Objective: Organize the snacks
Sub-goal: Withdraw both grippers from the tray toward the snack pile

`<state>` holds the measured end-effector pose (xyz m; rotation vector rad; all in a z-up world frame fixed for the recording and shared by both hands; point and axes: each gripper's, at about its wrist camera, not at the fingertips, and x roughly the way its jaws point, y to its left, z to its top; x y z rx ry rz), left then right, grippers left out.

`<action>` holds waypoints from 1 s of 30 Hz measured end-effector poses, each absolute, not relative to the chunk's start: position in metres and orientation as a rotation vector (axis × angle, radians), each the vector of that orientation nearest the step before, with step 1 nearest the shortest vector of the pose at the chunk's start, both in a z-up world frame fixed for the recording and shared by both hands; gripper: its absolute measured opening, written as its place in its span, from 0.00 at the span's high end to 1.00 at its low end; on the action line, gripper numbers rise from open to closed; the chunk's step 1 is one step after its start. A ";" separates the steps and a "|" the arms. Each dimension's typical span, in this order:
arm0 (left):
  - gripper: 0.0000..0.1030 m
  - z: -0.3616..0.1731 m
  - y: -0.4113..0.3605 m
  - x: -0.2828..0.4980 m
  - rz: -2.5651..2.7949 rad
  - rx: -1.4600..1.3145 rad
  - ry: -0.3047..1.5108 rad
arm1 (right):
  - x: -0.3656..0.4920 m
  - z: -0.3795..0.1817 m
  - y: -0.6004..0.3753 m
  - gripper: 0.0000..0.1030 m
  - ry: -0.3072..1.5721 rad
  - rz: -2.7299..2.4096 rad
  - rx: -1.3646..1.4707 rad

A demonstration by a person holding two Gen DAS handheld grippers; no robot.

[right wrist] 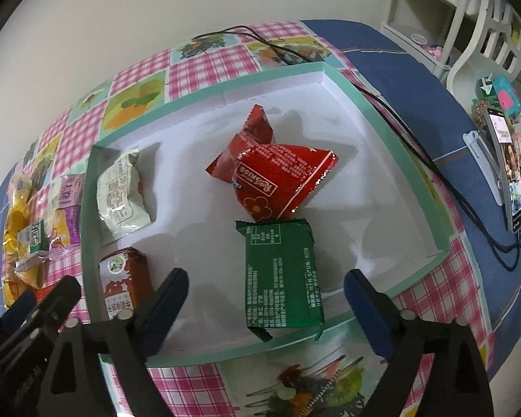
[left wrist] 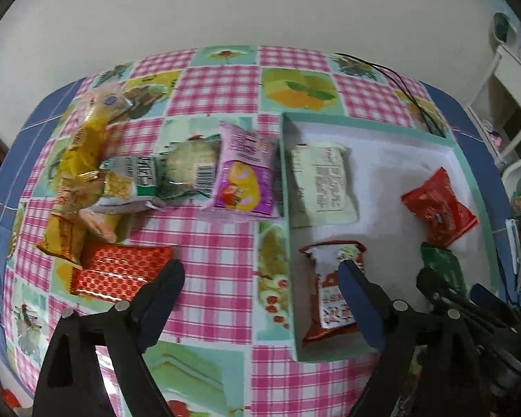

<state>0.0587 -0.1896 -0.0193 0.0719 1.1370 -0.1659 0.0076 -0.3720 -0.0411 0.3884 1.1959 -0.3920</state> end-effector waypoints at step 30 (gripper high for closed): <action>0.03 -0.003 -0.137 0.079 -0.157 0.070 1.132 | 0.022 -0.028 -0.326 0.00 1.134 -0.354 0.335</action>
